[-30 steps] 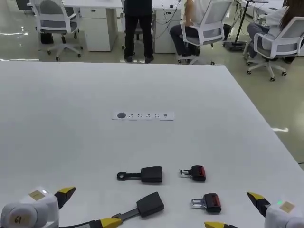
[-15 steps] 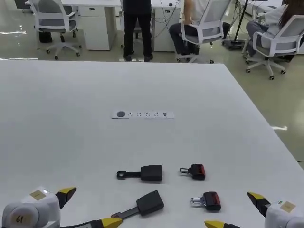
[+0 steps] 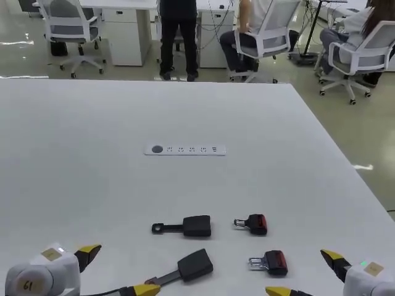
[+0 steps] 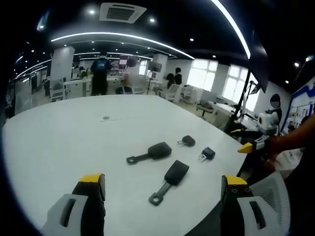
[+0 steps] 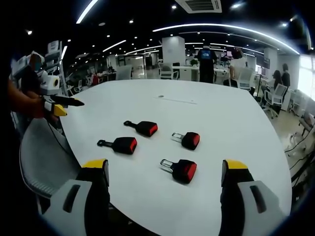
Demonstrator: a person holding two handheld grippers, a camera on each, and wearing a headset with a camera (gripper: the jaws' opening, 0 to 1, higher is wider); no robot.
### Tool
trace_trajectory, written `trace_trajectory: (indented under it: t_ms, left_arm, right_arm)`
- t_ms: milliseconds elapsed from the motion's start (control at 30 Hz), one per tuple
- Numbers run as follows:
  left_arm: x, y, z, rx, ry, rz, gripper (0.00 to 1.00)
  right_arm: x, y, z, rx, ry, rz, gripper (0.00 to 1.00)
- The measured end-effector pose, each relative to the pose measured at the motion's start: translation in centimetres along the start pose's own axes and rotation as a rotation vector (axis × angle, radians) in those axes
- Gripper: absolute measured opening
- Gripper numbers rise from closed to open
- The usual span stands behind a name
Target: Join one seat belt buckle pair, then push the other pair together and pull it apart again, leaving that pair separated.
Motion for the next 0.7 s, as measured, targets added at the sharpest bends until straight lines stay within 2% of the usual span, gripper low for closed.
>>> trace_trajectory:
  t_ms: [700]
  left_arm:
    - [-0.02, -0.11, 0.28, -0.002, 0.0, 0.006, 1.0]
  right_arm:
    - [-0.16, -0.25, 0.11, -0.002, 0.002, 0.0, 0.94]
Point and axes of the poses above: the centre of the closed fingertips' face, and the gripper's own axes: y roughly backward along the fingers, x roughly to its left, z roughly out of its top, the point moved 5 cm from there along y, roughly backward along the fingers, and after that the axes turned 12 degrees about y, right-handed, at the moved point
